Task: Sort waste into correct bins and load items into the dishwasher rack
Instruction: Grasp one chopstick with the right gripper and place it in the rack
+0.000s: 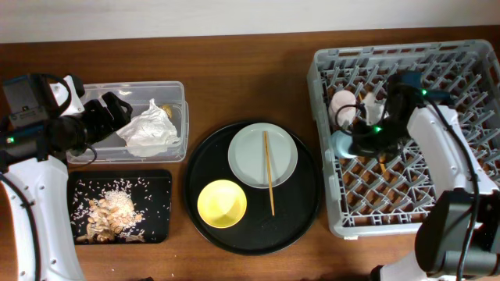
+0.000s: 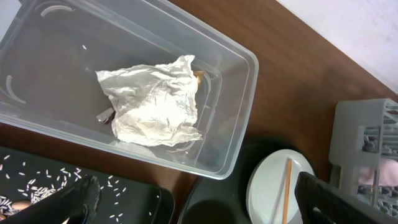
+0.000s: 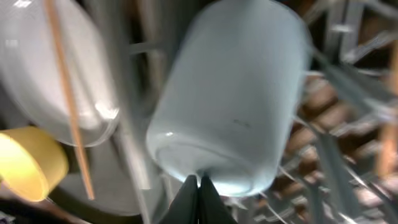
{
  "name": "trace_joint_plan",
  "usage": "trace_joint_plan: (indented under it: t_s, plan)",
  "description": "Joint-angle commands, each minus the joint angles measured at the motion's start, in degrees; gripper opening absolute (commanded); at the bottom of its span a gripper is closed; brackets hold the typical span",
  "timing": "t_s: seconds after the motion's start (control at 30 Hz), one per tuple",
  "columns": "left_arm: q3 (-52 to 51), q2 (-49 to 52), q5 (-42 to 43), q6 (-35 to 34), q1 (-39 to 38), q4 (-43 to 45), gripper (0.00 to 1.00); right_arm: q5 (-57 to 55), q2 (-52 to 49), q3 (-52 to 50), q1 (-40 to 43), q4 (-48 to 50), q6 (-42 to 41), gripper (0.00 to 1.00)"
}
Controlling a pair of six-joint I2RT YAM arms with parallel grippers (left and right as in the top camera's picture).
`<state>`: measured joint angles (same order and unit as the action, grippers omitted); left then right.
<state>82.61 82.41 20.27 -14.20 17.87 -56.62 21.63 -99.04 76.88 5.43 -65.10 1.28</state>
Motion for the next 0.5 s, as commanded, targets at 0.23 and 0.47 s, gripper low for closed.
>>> trace_joint_plan:
  t_s: [0.23,0.47]
  plan:
    - [0.0,0.1,-0.4,-0.1,0.2,-0.1,0.99,-4.7,2.1,10.6,-13.0,-10.2,2.7,0.26]
    - [0.0,0.1,-0.4,-0.1,0.2,-0.1,0.99,-25.1,1.8,3.6,-18.9,3.7,-6.2,0.31]
